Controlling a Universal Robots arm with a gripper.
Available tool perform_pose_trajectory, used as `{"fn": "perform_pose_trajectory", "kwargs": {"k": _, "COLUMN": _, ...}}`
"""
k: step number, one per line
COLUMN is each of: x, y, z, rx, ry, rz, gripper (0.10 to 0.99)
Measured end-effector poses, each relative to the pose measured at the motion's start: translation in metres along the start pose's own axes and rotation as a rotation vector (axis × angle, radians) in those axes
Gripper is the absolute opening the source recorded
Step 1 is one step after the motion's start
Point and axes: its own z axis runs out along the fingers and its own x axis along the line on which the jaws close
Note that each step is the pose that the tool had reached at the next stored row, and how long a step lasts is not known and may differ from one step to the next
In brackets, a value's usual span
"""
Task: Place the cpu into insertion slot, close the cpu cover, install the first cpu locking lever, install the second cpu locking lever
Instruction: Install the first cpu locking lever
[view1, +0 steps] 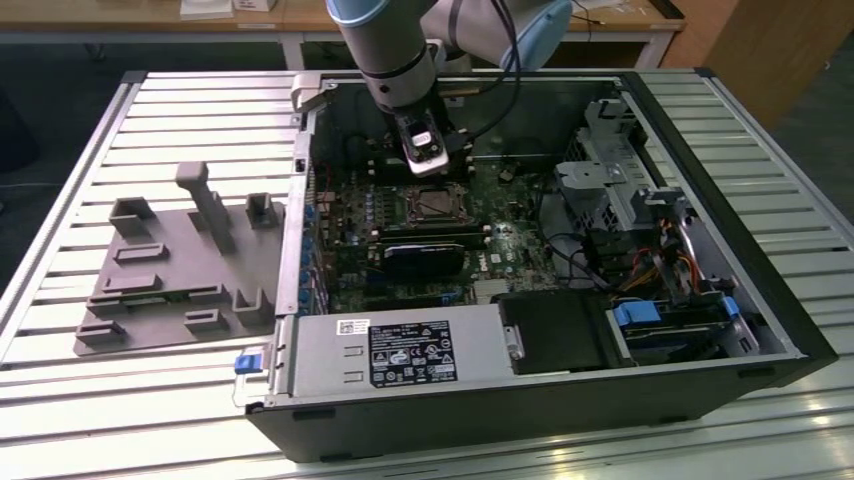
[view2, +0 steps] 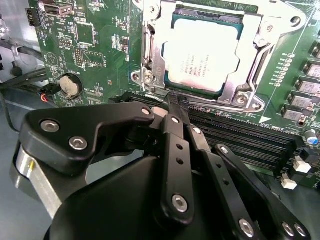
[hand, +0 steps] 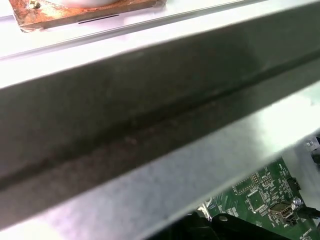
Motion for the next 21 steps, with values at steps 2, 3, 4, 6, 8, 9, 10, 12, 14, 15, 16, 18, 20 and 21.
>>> {"fn": "perform_pose_trajectory", "kwargs": {"k": 2, "x": 0.0000, "y": 0.0000, "z": 0.0001, "rx": 0.000, "ry": -0.0001, "rz": 0.000, "gripper": 0.102}}
{"fn": "perform_pose_trajectory", "kwargs": {"k": 3, "x": 0.0000, "y": 0.0000, "z": 0.0001, "rx": 0.000, "ry": 0.0000, "rz": 0.000, "gripper": 0.102}}
{"fn": "perform_pose_trajectory", "kwargs": {"k": 4, "x": 0.0000, "y": -0.0001, "z": 0.0001, "rx": 0.000, "ry": -0.0001, "rz": 0.000, "gripper": 0.102}}
{"fn": "perform_pose_trajectory", "kwargs": {"k": 6, "x": -0.0001, "y": 0.0000, "z": -0.0002, "rx": 0.000, "ry": -0.0002, "rz": 0.000, "gripper": 0.102}}
{"fn": "perform_pose_trajectory", "kwargs": {"k": 8, "x": -0.0004, "y": -0.0002, "z": -0.0006, "rx": 0.000, "ry": -0.0002, "rz": 0.000, "gripper": 0.102}}
{"fn": "perform_pose_trajectory", "kwargs": {"k": 9, "x": -0.0006, "y": -0.0004, "z": -0.0008, "rx": 0.000, "ry": -0.0003, "rz": 0.000, "gripper": 0.102}}
{"fn": "perform_pose_trajectory", "kwargs": {"k": 10, "x": -0.0008, "y": -0.0006, "z": -0.0011, "rx": 0.000, "ry": -0.0003, "rz": 0.000, "gripper": 0.102}}
{"fn": "perform_pose_trajectory", "kwargs": {"k": 12, "x": -0.0009, "y": -0.0010, "z": -0.0012, "rx": 0.000, "ry": -0.0004, "rz": 0.000, "gripper": 0.102}}
{"fn": "perform_pose_trajectory", "kwargs": {"k": 14, "x": -0.0010, "y": -0.0011, "z": -0.0012, "rx": 0.001, "ry": -0.0005, "rz": 0.000, "gripper": 0.102}}
{"fn": "perform_pose_trajectory", "kwargs": {"k": 15, "x": -0.0009, "y": -0.0012, "z": -0.0011, "rx": 0.000, "ry": -0.0007, "rz": 0.000, "gripper": 0.102}}
{"fn": "perform_pose_trajectory", "kwargs": {"k": 16, "x": -0.0009, "y": -0.0012, "z": -0.0010, "rx": 0.000, "ry": -0.0009, "rz": 0.000, "gripper": 0.102}}
{"fn": "perform_pose_trajectory", "kwargs": {"k": 18, "x": -0.0009, "y": -0.0014, "z": -0.0007, "rx": 0.000, "ry": -0.0013, "rz": -0.001, "gripper": 0.102}}
{"fn": "perform_pose_trajectory", "kwargs": {"k": 20, "x": -0.0007, "y": -0.0015, "z": -0.0003, "rx": 0.000, "ry": -0.0020, "rz": -0.001, "gripper": 0.102}}
{"fn": "perform_pose_trajectory", "kwargs": {"k": 21, "x": -0.0007, "y": -0.0015, "z": 0.0000, "rx": 0.000, "ry": -0.0023, "rz": 0.000, "gripper": 0.102}}
